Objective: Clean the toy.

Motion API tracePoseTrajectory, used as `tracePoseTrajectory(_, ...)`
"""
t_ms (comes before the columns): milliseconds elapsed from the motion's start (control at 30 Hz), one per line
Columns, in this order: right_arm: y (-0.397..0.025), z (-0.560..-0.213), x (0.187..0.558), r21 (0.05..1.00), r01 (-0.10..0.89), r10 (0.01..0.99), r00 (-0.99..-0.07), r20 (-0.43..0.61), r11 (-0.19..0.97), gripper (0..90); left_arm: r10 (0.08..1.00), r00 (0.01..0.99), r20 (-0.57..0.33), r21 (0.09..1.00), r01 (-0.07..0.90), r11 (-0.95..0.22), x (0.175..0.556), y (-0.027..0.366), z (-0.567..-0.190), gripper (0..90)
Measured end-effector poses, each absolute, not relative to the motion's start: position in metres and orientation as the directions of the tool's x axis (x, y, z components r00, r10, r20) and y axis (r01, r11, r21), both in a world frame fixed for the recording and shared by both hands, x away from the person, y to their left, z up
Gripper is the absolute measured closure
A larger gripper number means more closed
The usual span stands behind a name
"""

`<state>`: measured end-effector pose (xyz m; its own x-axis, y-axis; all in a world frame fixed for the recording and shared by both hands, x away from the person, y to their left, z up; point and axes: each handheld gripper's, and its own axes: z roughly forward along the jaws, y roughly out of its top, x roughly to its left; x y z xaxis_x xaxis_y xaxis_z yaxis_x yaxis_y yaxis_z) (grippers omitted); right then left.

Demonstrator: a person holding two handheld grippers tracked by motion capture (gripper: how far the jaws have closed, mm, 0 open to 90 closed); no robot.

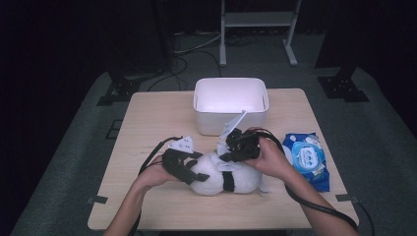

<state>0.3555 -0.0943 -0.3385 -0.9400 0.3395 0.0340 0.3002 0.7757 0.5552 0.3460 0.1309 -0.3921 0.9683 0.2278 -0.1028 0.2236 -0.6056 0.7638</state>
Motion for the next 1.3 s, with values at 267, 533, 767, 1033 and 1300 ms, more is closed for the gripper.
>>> tracePoseTrajectory(267,-0.082,-0.344,0.359,0.563,0.298,0.324,-0.945,0.056,0.771,84.3,0.223,0.968,-0.114,0.767,0.229,-0.600,0.349,0.132,-0.395,19.4)
tracePoseTrajectory(533,-0.090,-0.337,0.353,0.529,0.282,0.321,-0.947,0.019,0.801,83.4,0.226,0.968,-0.113,0.774,0.228,-0.590,0.348,0.132,-0.395,19.2)
tracePoseTrajectory(767,-0.123,-0.327,0.349,0.561,0.301,0.363,-0.932,0.001,0.771,83.5,0.224,0.968,-0.111,0.787,0.224,-0.576,0.346,0.137,-0.396,18.8)
tracePoseTrajectory(1033,-0.140,-0.331,0.346,0.575,0.332,0.389,-0.921,0.026,0.748,83.9,0.226,0.967,-0.117,0.795,0.227,-0.562,0.346,0.137,-0.397,16.6)
tracePoseTrajectory(1300,-0.151,-0.340,0.348,0.604,0.355,0.396,-0.916,0.071,0.714,84.3,0.242,0.959,-0.145,0.800,0.258,-0.541,0.346,0.145,-0.405,8.2)
